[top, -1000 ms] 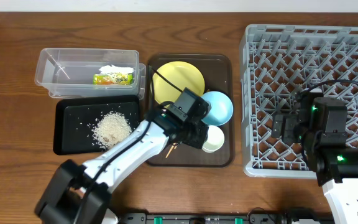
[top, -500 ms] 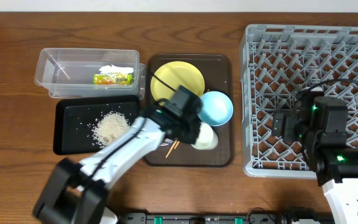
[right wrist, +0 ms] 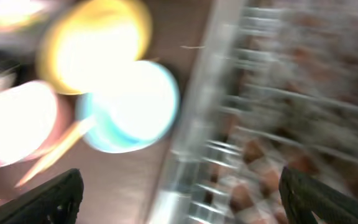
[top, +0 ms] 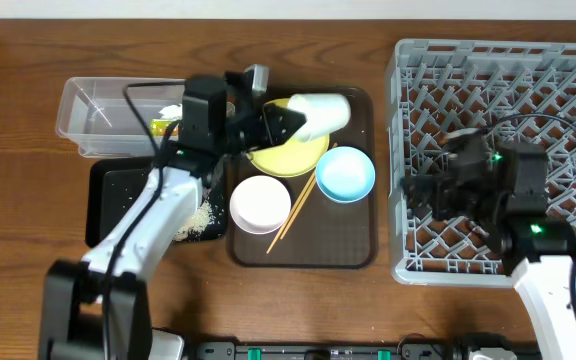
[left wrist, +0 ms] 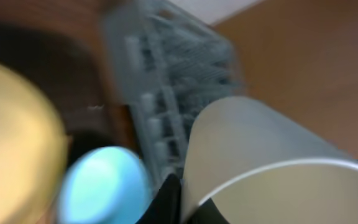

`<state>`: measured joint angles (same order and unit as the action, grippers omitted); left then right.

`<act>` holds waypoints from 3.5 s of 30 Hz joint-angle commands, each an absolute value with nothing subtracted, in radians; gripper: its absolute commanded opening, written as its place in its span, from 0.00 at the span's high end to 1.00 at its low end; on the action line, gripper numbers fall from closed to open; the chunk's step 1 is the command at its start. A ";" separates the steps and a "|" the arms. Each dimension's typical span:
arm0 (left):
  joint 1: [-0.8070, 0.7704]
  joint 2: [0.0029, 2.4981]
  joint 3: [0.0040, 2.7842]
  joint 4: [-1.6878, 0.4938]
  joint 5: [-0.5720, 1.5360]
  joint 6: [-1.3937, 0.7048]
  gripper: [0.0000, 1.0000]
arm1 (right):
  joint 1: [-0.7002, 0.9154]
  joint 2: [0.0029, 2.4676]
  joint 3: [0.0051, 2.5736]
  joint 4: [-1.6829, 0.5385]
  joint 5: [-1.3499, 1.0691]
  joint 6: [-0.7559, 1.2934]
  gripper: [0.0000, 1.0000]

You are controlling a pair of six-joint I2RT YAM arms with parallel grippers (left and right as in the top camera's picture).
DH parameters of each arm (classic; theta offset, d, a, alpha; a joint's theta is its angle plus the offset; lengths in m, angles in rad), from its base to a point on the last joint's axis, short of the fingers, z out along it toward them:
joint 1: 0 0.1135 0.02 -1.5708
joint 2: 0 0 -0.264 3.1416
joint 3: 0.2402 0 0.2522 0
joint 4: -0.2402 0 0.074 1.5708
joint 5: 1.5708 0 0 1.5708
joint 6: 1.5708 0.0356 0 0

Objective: Sort waste into correct bins and load items into the dishwasher rack
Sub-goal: 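Hand the white cup from the left gripper to the right gripper, then place the white cup into the dishwasher rack with the right gripper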

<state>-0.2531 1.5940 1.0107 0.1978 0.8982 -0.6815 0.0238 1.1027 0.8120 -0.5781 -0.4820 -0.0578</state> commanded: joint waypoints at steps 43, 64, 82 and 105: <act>-0.390 1.699 1.019 0.410 1.389 -1.031 0.93 | 0.034 1.256 0.830 -0.083 -1.310 -0.303 0.39; -0.283 1.681 1.019 -0.044 0.925 -0.509 0.53 | 0.010 1.214 0.862 -0.421 -0.701 -0.209 0.65; -0.218 1.304 1.019 -0.538 0.432 -0.255 0.51 | -0.232 1.222 1.308 -1.137 -0.083 0.033 0.97; -0.218 1.319 1.019 -0.568 0.432 -0.263 0.51 | -0.350 1.616 1.398 -1.224 0.025 0.082 0.99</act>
<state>-0.2241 1.3071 1.0069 -0.5686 0.4412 -0.2794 -0.3439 1.5959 1.3777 -1.2350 0.0170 0.0650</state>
